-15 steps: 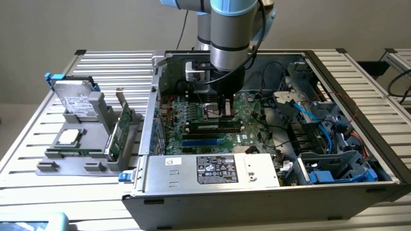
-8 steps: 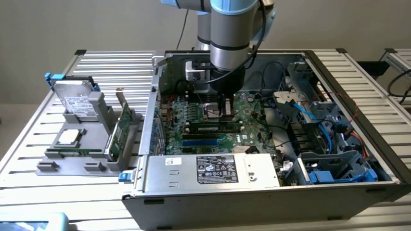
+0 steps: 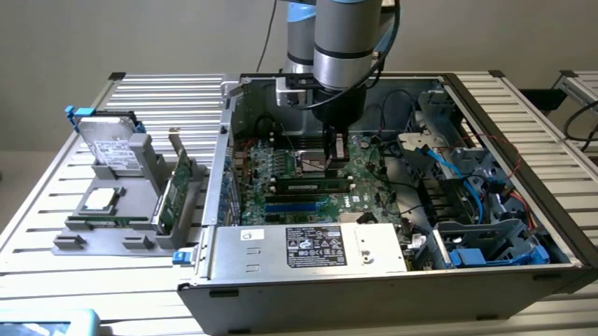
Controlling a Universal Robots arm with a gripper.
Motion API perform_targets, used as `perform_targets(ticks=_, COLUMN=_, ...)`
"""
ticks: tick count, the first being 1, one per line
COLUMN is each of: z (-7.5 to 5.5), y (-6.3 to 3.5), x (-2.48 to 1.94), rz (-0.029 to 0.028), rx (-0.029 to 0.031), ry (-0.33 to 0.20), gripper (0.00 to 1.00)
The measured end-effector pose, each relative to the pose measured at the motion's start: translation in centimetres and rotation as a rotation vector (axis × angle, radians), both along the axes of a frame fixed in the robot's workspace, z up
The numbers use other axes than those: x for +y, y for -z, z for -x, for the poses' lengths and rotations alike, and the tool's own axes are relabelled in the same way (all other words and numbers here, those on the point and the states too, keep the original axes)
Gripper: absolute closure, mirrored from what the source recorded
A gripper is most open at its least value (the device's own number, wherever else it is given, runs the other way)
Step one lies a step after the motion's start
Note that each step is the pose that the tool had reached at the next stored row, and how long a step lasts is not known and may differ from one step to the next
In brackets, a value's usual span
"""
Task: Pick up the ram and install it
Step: 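Insert the ram into the slot, then press down the ram until it locks into place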
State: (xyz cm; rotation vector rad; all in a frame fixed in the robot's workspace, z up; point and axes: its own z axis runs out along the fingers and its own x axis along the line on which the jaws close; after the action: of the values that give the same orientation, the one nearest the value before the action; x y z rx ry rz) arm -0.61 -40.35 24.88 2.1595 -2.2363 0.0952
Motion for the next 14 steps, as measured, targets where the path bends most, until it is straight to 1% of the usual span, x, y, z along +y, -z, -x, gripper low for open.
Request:
perform_targets(ticks=2, z=-0.22, y=-0.05, x=-0.11, rz=-0.0015, rx=0.0019, ry=0.000, gripper=0.80)
perform_targets(ticks=12, z=-0.22, y=-0.06, x=-0.11, rz=-0.0014, rx=0.0020, ry=0.000, gripper=0.80)
perform_targets(ticks=14, z=-0.22, y=-0.06, x=-0.11, rz=-0.0014, rx=0.0020, ry=0.000, gripper=0.82)
